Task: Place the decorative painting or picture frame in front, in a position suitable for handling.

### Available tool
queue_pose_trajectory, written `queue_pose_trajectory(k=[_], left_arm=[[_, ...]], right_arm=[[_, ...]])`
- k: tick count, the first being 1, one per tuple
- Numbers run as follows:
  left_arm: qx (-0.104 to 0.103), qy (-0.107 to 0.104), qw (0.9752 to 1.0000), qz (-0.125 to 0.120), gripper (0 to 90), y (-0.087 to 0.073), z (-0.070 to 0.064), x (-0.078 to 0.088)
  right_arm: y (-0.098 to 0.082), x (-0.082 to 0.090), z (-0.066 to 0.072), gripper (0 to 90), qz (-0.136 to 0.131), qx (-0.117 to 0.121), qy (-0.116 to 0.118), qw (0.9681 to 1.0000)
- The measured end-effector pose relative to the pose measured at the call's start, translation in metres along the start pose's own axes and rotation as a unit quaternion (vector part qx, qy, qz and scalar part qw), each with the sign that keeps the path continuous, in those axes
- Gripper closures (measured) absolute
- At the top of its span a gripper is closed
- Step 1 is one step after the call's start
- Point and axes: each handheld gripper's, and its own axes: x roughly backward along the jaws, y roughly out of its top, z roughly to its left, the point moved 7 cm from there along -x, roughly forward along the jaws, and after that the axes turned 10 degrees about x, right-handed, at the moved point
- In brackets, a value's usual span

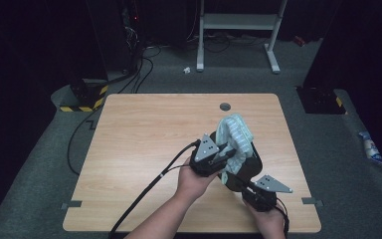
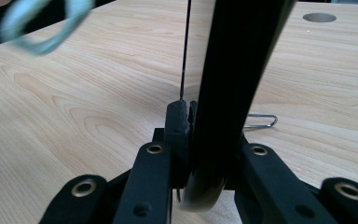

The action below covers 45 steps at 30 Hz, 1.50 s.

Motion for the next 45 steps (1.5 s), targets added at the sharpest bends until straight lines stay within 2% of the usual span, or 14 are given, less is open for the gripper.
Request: queue_pose_trajectory(k=[7, 10, 13, 16, 27, 31, 34, 39, 45], left_arm=[[0.023, 0.044, 0.9988, 0.004, 71.4, 0.001, 0.038, -0.003], [0.03, 0.053, 0.9982, 0.007, 71.3, -0.002, 0.046, -0.004], [0.038, 0.053, 0.9978, 0.01, 71.4, -0.007, 0.048, -0.005], [0.036, 0.051, 0.9979, 0.014, 71.5, -0.009, 0.043, -0.004], [0.009, -0.012, 0.9997, 0.02, 71.4, -0.019, -0.011, -0.001], [0.007, -0.019, 0.9996, 0.018, 71.3, -0.018, -0.019, 0.0], [0.006, -0.013, 0.9998, 0.014, 71.2, -0.015, -0.011, -0.001], [0.011, 0.018, 0.9997, 0.012, 71.3, -0.012, 0.017, -0.005], [0.026, 0.064, 0.9975, 0.014, 71.3, -0.008, 0.053, -0.006]], right_arm=[[0.001, 0.0, 0.0, 79.1, -0.001, -0.001, 0.0, 1.0], [0.001, 0.0, -0.001, 79.0, -0.002, 0.0, 0.0, 1.0], [0.001, 0.0, -0.001, 79.0, -0.002, 0.0, -0.001, 1.0], [0.001, 0.0, 0.0, 79.0, -0.001, 0.002, -0.002, 1.0], [-0.001, 0.0, 0.0, 79.1, 0.003, 0.003, -0.002, 1.0], [-0.001, 0.0, 0.0, 79.1, 0.003, 0.003, -0.001, 1.0], [0.001, -0.001, 0.0, 79.1, -0.001, 0.003, -0.002, 1.0], [0.002, 0.0, -0.001, 78.9, -0.002, 0.002, -0.002, 1.0], [0.002, 0.0, -0.001, 78.9, -0.003, 0.003, -0.002, 1.0]])
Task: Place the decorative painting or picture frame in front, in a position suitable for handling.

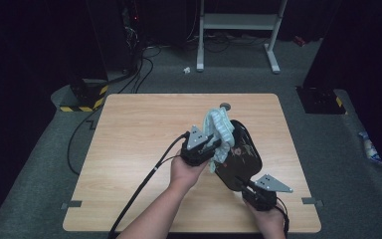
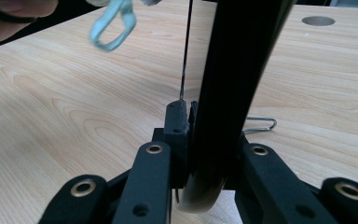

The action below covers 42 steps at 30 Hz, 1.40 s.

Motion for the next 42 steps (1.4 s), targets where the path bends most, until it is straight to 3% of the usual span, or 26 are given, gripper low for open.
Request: queue_pose_trajectory(k=[6, 11, 15, 19, 26, 30, 32, 36, 42], left_arm=[[0.021, 0.029, 0.9993, 0.009, 71.3, -0.003, 0.027, -0.005], [0.031, 0.024, 0.9991, 0.012, 71.6, -0.006, 0.027, -0.005], [0.023, 0.001, 0.9997, 0.011, 71.7, -0.007, 0.01, -0.001], [0.012, -0.032, 0.9994, 0.007, 71.7, -0.01, -0.018, 0.005], [-0.027, -0.083, 0.9962, 0.001, 71.6, -0.01, -0.07, 0.015], [-0.051, -0.095, 0.9942, -0.004, 71.6, -0.009, -0.091, 0.019], [-0.072, -0.082, 0.994, -0.006, 71.5, -0.009, -0.097, 0.019], [-0.083, -0.079, 0.9935, -0.006, 71.5, -0.01, -0.102, 0.02], [-0.103, -0.07, 0.9922, -0.002, 71.5, -0.012, -0.094, 0.017]], right_arm=[[0.0, 0.0, 0.0, 79.0, 0.0, 0.002, 0.0, 1.0], [0.0, 0.0, 0.001, 78.9, 0.001, 0.003, 0.0, 1.0], [-0.002, -0.001, 0.001, 79.0, 0.003, 0.004, -0.002, 1.0], [-0.002, -0.001, 0.0, 79.0, 0.003, 0.005, -0.003, 1.0], [-0.002, -0.002, 0.001, 79.0, 0.002, 0.002, -0.003, 1.0], [-0.002, -0.002, 0.0, 79.1, 0.002, 0.003, -0.002, 1.0], [-0.002, -0.002, 0.0, 79.1, 0.002, 0.003, -0.002, 1.0], [-0.003, -0.002, 0.0, 79.1, 0.002, 0.001, 0.0, 1.0], [-0.002, -0.002, 0.0, 79.1, 0.001, 0.001, 0.0, 1.0]])
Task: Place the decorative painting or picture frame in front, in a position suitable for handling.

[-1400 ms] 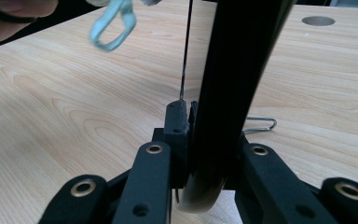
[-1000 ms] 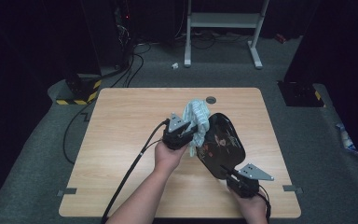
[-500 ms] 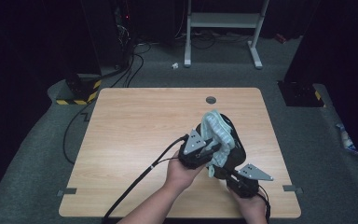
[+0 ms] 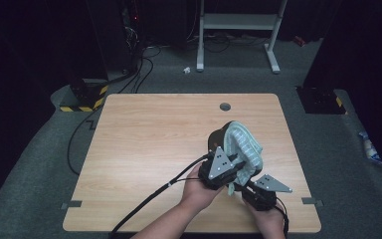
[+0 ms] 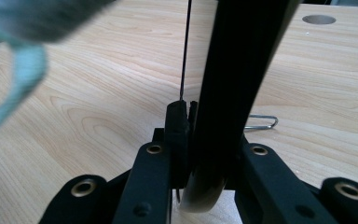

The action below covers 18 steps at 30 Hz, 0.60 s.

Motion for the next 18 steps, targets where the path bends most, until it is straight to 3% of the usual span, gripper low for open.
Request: queue_pose_trajectory(k=[4, 13, 18], left_arm=[[0.004, 0.012, 0.9999, 0.009, 71.5, -0.003, 0.016, -0.003], [0.054, 0.057, 0.9966, 0.025, 71.5, -0.017, 0.069, -0.006], [0.045, 0.094, 0.9933, 0.05, 71.4, -0.033, 0.092, -0.008]], right_arm=[[0.001, 0.001, -0.001, 79.0, -0.002, -0.002, -0.001, 1.0], [0.001, 0.001, -0.001, 78.8, -0.005, -0.003, -0.001, 1.0], [0.0, 0.001, 0.0, 78.7, -0.003, 0.002, -0.001, 1.0]])
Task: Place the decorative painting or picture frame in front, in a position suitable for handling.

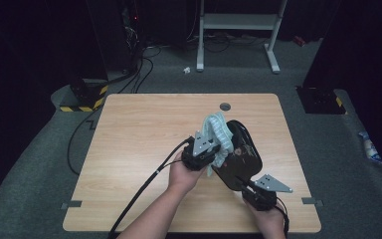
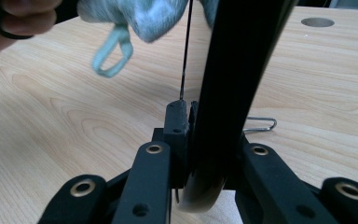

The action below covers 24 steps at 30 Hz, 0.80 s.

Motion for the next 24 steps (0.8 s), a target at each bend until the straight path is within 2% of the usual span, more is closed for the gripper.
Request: queue_pose_trajectory(k=[4, 8, 11, 14, 19, 21, 24], left_arm=[[0.012, 0.013, 0.9997, 0.018, 71.4, -0.01, 0.015, -0.006], [0.027, 0.015, 0.9992, 0.024, 71.4, -0.02, 0.022, -0.009], [0.038, 0.01, 0.9989, 0.025, 71.5, -0.021, 0.019, -0.008], [0.035, -0.005, 0.9992, 0.016, 71.6, -0.017, 0.009, -0.004], [0.006, -0.032, 0.9995, -0.001, 71.5, -0.013, -0.022, 0.005], [-0.018, -0.038, 0.9991, -0.004, 71.5, -0.013, -0.035, 0.008], [-0.063, -0.033, 0.9974, -0.009, 71.5, -0.008, -0.048, 0.013]], right_arm=[[-0.001, 0.0, 0.0, 78.7, 0.001, 0.001, 0.0, 1.0], [-0.001, 0.0, 0.001, 78.6, 0.001, 0.001, 0.0, 1.0], [-0.001, 0.0, 0.001, 78.7, 0.001, 0.0, 0.0, 1.0], [-0.001, 0.0, 0.001, 78.8, 0.001, 0.001, 0.0, 1.0], [-0.001, 0.0, 0.001, 78.8, 0.003, 0.002, 0.0, 1.0], [-0.001, 0.0, 0.001, 78.8, 0.003, 0.002, 0.0, 1.0], [-0.001, 0.0, 0.001, 78.8, 0.003, 0.003, 0.0, 1.0]])
